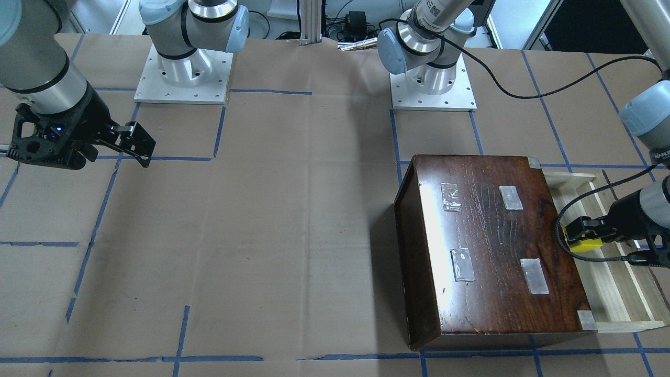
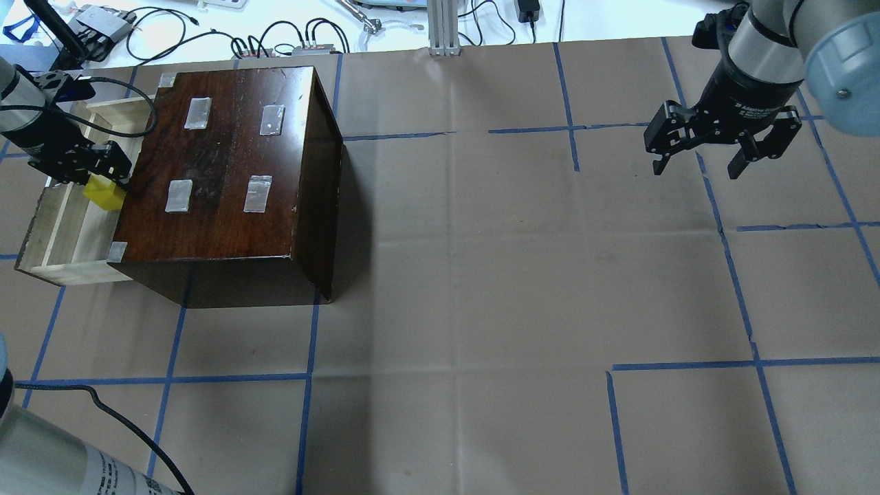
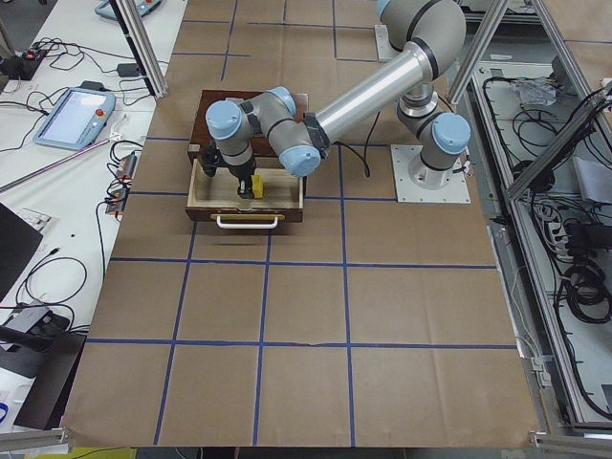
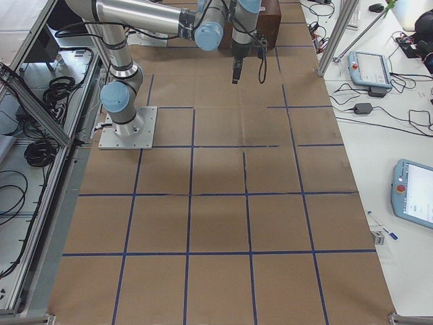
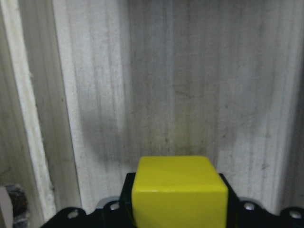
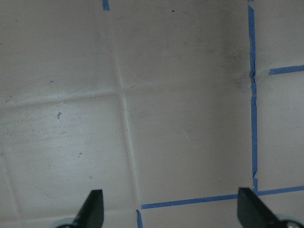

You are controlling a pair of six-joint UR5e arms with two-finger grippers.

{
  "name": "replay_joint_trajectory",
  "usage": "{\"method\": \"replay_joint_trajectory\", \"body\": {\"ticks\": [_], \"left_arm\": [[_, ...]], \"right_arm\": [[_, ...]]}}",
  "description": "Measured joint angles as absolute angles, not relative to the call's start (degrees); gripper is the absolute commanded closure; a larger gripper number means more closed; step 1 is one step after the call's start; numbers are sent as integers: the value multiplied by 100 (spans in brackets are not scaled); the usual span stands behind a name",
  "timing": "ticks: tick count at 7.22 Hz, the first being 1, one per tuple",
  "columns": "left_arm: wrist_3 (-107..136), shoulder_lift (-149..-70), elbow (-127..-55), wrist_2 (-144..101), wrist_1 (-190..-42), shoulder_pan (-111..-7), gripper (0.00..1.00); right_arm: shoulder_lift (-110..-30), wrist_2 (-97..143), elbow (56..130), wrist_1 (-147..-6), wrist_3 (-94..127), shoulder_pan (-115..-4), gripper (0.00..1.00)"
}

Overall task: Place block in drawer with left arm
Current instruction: 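Carry the yellow cube over the open drawer and release it inside, then push the drawer closed with the left gripper toward the cabinet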

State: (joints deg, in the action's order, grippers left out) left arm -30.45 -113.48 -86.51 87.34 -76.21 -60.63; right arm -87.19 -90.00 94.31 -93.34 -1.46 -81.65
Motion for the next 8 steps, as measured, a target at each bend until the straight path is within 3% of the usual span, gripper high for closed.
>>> {"method": "replay_joint_trajectory", "body": {"ticks": [2,8], "left_arm": [[-3041,-11313,-8652,8710,-7652,-6064,2],[-3002,-10159,-8723,8767,-8396,-6196,1]], "right_arm": [[-8719,-9000,9431,-9334,-145,-8165,0],[-8719,-9000,9431,-9334,-148,-8165,0]]}}
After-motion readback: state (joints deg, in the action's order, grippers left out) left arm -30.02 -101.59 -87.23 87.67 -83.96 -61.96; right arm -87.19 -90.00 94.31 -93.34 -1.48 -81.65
